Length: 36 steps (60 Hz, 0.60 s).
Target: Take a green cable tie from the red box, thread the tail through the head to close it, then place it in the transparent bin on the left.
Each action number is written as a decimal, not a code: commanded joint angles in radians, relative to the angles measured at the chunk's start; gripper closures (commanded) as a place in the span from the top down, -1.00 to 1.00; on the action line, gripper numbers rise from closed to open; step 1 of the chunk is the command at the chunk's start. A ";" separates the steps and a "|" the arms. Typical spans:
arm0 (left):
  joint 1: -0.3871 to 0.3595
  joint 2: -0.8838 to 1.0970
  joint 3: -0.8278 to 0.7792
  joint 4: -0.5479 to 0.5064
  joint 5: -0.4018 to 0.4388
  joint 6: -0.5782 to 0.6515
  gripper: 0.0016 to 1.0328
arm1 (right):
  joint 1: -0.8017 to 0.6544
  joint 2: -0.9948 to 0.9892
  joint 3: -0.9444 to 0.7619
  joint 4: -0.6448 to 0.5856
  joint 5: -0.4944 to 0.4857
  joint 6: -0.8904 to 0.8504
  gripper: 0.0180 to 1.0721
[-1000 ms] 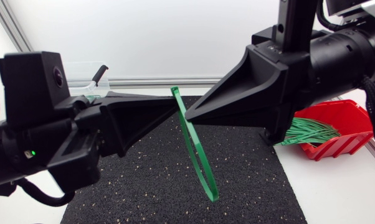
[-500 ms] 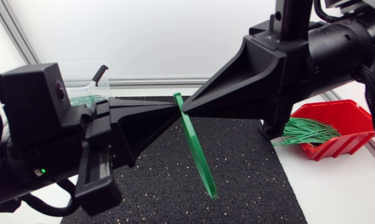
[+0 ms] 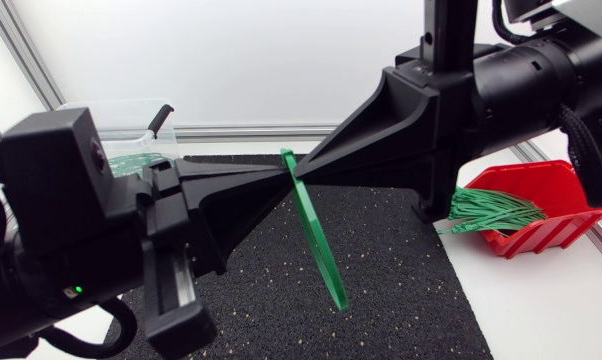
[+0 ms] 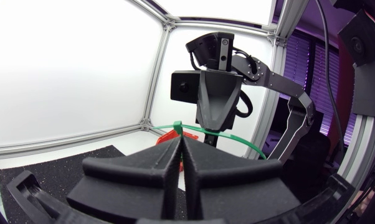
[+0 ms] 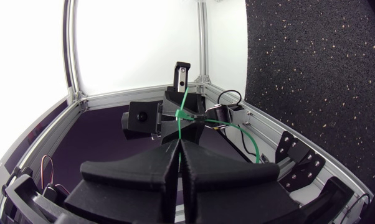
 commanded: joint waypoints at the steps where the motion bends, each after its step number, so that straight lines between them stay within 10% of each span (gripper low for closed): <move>1: -0.033 -0.018 -0.021 0.026 0.022 0.026 -0.93 | -0.010 0.015 0.029 -0.002 0.032 0.032 -0.89; 29: -0.058 -0.041 -0.015 -0.002 0.023 0.031 -0.93 | 0.016 0.062 0.007 0.020 0.084 0.061 -0.88; 36: -0.033 -0.044 -0.016 -0.014 0.034 0.032 -0.93 | 0.024 0.039 -0.003 0.026 0.084 0.060 -0.50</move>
